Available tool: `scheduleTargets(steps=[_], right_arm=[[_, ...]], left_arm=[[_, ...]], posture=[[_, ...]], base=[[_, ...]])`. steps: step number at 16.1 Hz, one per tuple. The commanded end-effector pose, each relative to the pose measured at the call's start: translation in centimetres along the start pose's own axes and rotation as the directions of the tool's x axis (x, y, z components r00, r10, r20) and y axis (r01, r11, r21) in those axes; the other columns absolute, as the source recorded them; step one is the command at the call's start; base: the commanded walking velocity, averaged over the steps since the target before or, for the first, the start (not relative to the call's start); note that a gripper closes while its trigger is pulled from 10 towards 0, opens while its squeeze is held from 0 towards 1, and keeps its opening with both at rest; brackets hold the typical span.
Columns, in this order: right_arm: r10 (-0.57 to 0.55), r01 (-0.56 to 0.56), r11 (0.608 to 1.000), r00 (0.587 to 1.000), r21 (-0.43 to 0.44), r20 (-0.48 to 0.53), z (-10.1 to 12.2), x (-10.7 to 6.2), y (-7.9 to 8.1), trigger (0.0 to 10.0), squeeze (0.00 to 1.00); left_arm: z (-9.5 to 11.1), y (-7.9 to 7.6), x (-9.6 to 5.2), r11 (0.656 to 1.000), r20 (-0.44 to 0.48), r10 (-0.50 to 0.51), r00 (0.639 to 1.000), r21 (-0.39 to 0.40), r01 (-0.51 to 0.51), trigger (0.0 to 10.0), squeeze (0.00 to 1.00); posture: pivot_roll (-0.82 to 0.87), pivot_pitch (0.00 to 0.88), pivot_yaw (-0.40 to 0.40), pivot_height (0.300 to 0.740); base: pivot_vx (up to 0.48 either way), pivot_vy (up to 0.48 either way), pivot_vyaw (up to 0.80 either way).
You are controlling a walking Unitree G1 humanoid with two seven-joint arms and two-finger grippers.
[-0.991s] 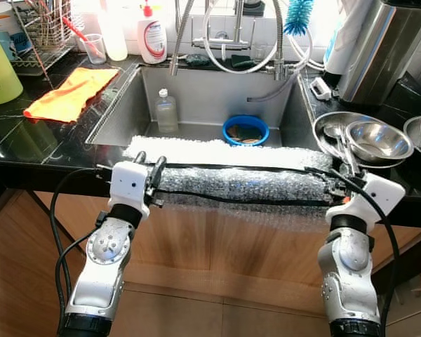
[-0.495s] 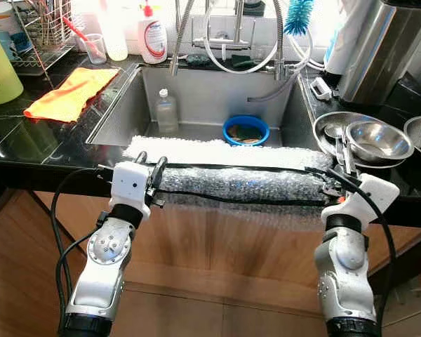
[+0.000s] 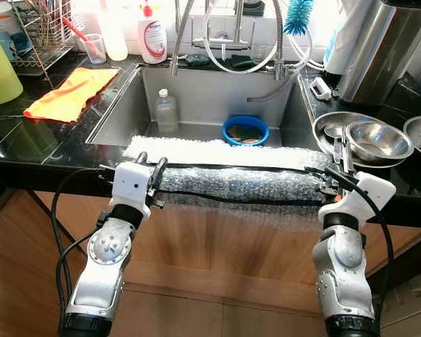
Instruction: Kitchen organization
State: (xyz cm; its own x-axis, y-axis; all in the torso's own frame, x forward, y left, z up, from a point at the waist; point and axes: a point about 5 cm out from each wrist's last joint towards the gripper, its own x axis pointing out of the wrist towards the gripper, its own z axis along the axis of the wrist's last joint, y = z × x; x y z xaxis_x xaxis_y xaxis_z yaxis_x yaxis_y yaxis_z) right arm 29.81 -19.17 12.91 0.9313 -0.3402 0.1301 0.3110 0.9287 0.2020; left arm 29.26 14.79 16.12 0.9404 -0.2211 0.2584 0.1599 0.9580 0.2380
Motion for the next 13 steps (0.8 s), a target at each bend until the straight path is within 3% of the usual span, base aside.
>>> scheduleTargets(steps=[1, 5, 13], right_arm=[[0.041, -0.042, 0.999, 0.999, 0.018, 0.007, 0.1, 0.1, 0.8, 10.0, 0.00], [0.087, -0.087, 0.996, 0.996, 0.024, 0.010, 0.2, 0.0, 1.5, 10.0, 0.00], [-0.023, 0.023, 1.000, 0.998, 0.012, 0.066, 1.1, 0.4, -0.1, 10.0, 0.00]], left_arm=[[-0.3, 0.0, -0.2, 1.000, -0.005, -0.012, 1.000, 0.011, 0.012, 10.0, 0.00], [-0.3, -0.1, -0.2, 1.000, -0.005, -0.015, 1.000, 0.015, 0.015, 10.0, 0.00], [-0.4, -0.3, -0.2, 1.000, -0.007, -0.022, 1.000, 0.016, 0.022, 10.0, 0.00]], posture=[[-0.01, 0.018, -0.008, 0.740], [-0.01, 0.019, -0.008, 0.740], [-0.01, 0.019, -0.006, 0.740]], base=[[0.000, 0.000, 0.00], [0.000, 0.000, 0.00], [0.000, 0.000, 0.00]])
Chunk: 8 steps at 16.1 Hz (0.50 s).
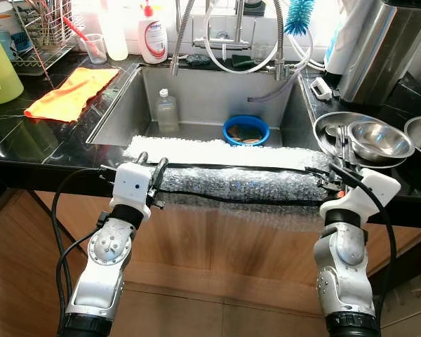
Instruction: Kitchen organization
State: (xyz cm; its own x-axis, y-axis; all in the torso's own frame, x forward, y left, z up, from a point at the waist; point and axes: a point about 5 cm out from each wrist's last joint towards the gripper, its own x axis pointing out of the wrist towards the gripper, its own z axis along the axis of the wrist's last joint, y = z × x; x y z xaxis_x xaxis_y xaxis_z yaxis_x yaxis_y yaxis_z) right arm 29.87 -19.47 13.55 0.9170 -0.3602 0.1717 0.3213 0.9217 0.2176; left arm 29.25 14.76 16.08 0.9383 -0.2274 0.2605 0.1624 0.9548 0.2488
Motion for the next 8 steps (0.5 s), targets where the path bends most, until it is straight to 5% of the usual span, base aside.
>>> scheduleTargets(steps=[1, 8], right_arm=[[-0.010, 0.010, 1.000, 1.000, -0.006, 0.013, 0.2, 0.1, 0.0, 10.0, 0.00], [-0.025, 0.023, 0.999, 0.997, -0.026, -0.075, -1.3, -0.1, -0.1, 10.0, 0.00]], left_arm=[[-0.4, -0.2, -0.2, 1.000, -0.012, -0.018, 1.000, 0.006, 0.018, 10.0, 0.00], [-0.4, -0.3, -0.2, 1.000, -0.011, -0.025, 1.000, 0.014, 0.025, 10.0, 0.00]], posture=[[-0.01, 0.020, -0.006, 0.740], [-0.01, 0.019, -0.005, 0.740]], base=[[0.000, 0.000, 0.00], [0.000, 0.000, 0.00]])
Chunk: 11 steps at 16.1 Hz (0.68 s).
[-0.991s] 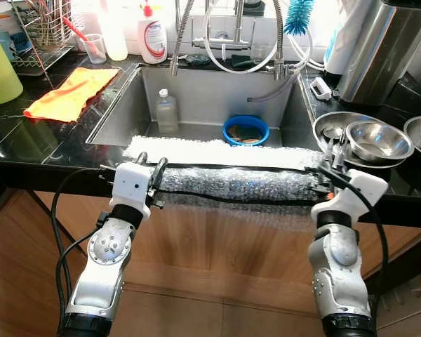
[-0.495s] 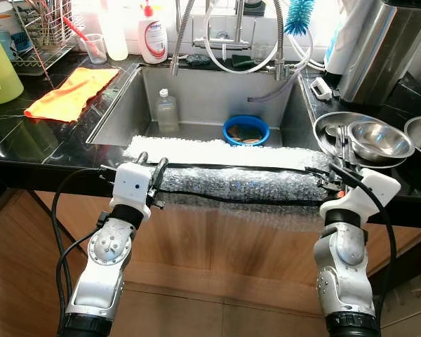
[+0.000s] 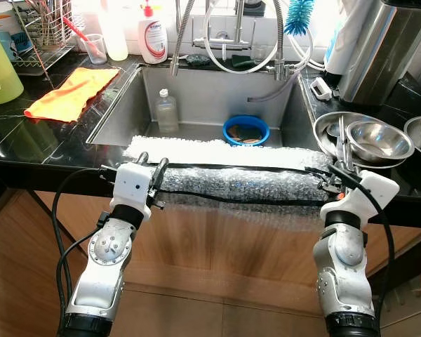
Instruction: Kitchen organization
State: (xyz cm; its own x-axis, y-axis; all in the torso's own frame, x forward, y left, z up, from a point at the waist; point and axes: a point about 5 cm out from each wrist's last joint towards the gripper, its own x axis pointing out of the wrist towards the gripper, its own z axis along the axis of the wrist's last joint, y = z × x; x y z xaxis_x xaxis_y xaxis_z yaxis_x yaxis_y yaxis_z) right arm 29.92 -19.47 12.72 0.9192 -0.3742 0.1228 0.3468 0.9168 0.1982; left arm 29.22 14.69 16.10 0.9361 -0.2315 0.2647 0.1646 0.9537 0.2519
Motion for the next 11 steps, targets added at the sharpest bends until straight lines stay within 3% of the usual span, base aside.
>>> scheduleTargets(steps=[1, 11], right_arm=[[0.002, -0.002, 1.000, 0.999, -0.005, -0.038, -0.6, 0.0, 0.1, 10.0, 0.00], [0.058, -0.058, 0.998, 0.998, 0.017, -0.009, 0.1, 0.3, 1.0, 10.0, 0.00]], left_arm=[[-0.4, -0.3, -0.2, 1.000, -0.017, -0.023, 1.000, 0.012, 0.023, 10.0, 0.00], [-0.4, -0.2, -0.1, 1.000, -0.011, -0.023, 1.000, 0.019, 0.023, 10.0, 0.00]], posture=[[-0.01, 0.018, -0.006, 0.740], [-0.01, 0.014, -0.006, 0.740]], base=[[0.000, 0.000, 0.00], [0.000, 0.000, 0.00]])
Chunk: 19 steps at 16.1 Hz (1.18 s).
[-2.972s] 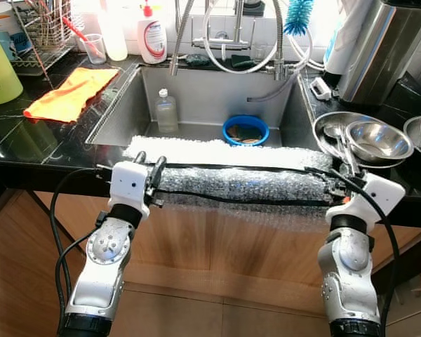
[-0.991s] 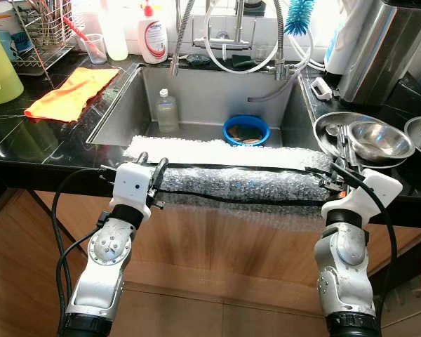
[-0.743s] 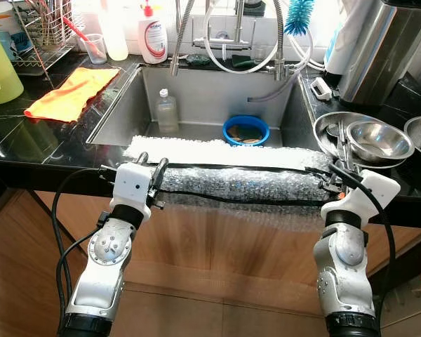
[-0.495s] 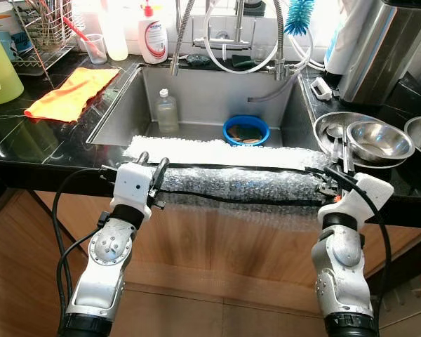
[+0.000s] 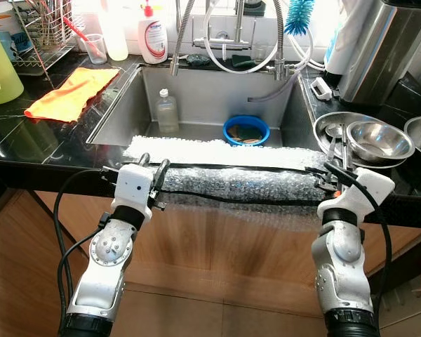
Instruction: Kitchen organization
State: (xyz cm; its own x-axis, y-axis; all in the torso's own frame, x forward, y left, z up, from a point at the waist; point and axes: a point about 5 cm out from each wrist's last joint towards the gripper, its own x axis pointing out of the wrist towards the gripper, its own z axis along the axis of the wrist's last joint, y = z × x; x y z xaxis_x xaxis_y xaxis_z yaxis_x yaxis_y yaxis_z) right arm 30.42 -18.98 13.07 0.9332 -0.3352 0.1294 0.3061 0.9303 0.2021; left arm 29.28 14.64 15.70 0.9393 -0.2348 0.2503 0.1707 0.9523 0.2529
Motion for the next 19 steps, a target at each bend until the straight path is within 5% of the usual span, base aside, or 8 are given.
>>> scheduleTargets(steps=[1, 10, 19], right_arm=[[0.023, -0.023, 1.000, 1.000, 0.009, -0.012, -0.2, -0.1, 0.4, 10.0, 0.00], [-0.045, 0.045, 0.999, 0.999, -0.002, -0.003, -0.1, 0.0, -0.6, 10.0, 0.00], [0.022, -0.022, 1.000, 0.997, -0.001, -0.075, -1.3, -0.3, 0.4, 10.0, 0.00]], left_arm=[[0.0, -0.1, -0.1, 1.000, 0.003, -0.017, 1.000, 0.019, 0.017, 10.0, 0.00], [-0.2, -0.5, -0.2, 0.999, -0.004, -0.035, 0.999, 0.023, 0.035, 10.0, 0.00], [-0.3, -0.6, -0.3, 0.999, -0.003, -0.038, 0.999, 0.017, 0.038, 10.0, 0.00]], posture=[[-0.01, 0.014, -0.006, 0.740], [0.00, 0.016, -0.006, 0.740], [-0.01, 0.000, -0.005, 0.740]], base=[[0.000, 0.000, 0.00], [0.000, 0.000, 0.00], [0.000, 0.000, 0.00]])
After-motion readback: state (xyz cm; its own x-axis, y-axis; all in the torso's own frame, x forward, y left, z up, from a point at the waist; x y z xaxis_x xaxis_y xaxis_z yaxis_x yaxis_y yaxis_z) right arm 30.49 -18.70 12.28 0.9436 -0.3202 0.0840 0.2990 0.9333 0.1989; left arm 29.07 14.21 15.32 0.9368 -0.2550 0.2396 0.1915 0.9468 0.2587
